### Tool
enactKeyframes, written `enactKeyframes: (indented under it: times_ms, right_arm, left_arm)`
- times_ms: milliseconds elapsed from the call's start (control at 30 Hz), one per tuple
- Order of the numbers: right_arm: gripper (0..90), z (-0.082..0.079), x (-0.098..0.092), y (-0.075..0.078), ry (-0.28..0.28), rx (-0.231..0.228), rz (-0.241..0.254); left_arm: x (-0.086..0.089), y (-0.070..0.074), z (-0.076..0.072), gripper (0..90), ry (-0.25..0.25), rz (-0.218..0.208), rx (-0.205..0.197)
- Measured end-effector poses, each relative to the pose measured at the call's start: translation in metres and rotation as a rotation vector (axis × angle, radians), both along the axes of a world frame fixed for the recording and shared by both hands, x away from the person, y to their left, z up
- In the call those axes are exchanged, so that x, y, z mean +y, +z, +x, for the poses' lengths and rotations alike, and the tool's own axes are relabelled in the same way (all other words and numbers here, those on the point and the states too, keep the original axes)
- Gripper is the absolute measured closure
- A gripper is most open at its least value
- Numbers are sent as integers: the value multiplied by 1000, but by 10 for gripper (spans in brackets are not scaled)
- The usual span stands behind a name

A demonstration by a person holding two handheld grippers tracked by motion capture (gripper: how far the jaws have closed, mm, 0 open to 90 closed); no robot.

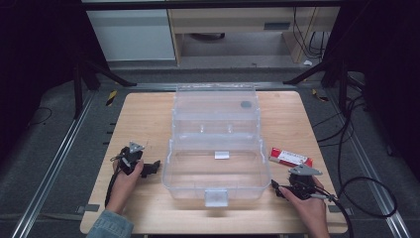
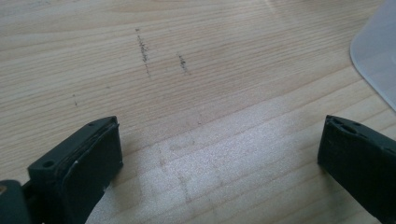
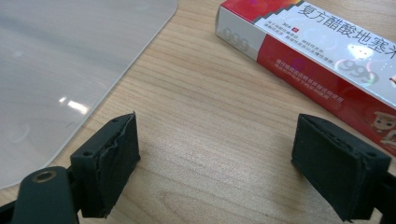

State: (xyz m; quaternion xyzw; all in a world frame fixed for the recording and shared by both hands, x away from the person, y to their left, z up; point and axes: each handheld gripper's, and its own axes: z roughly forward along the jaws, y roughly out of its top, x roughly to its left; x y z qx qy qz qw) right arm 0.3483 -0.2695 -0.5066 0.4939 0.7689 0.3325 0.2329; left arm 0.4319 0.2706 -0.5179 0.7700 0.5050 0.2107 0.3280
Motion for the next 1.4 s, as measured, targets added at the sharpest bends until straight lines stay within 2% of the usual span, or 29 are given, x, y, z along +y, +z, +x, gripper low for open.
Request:
enactKeyframes:
  times_ms: [300,500,600,700,900,1033,1133,1300,1400]
  right_arm:
    - [238,-3,0,1,16,-4,11]
    - [283,-5,0,9,20,-41,15]
    - [311,-4,0,18,26,-74,-22]
    - [302,0,-4,30,49,-91,-74]
    - [244,26,-22,63,89,-87,-84]
    - [259,48,-33,72,111,-53,-100]
    - [278,65,-41,74,135,-2,-101]
    - [238,84,-46,65,160,72,-106]
    - [209,92,-43,57,192,115,-135]
  left_arm:
    - [0,0,0,0,4,1,-1]
    - [0,0,0,0,4,1,-1]
    - [0,0,-1,0,4,2,-1]
    - [-1,0,-1,0,4,1,-1]
    - [0,0,-1,0,2,4,1]
    - [0,0,-1,0,2,3,1]
    - [0,0,-1,0,2,5,0]
    - [0,0,-1,0,3,3,1]
    - [-1,0,-1,0,3,3,1]
